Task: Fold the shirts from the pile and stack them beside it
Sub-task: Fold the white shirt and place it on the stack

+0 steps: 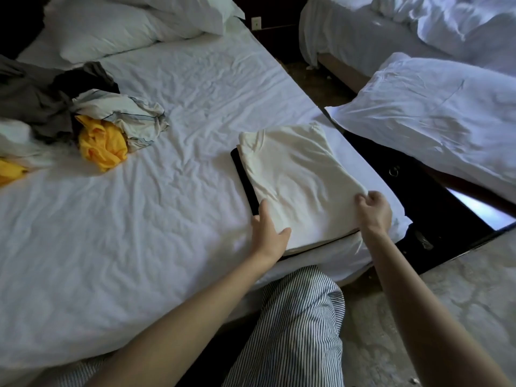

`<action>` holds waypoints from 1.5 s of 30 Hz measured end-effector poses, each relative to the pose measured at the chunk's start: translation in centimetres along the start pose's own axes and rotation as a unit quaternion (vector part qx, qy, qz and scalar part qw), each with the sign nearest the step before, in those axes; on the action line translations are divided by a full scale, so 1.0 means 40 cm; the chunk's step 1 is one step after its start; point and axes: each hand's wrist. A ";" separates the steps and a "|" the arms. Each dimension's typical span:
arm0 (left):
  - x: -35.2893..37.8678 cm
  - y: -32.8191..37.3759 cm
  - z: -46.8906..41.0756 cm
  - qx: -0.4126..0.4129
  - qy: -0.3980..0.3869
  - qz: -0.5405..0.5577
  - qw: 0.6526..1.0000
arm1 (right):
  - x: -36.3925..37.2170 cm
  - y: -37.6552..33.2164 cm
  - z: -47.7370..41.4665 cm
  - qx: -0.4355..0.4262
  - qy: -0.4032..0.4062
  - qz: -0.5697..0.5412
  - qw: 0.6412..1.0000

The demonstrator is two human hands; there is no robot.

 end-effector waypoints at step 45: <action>-0.036 -0.017 -0.522 0.135 -0.068 -0.426 0.892 | 0.292 -0.173 -0.282 -0.294 -0.263 0.371 0.841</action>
Point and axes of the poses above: each hand's wrist, its own z-axis away from the middle knuckle, its own x-axis out of the palm, y = z × x, and after that the axes turned 2 degrees about -y, right-handed
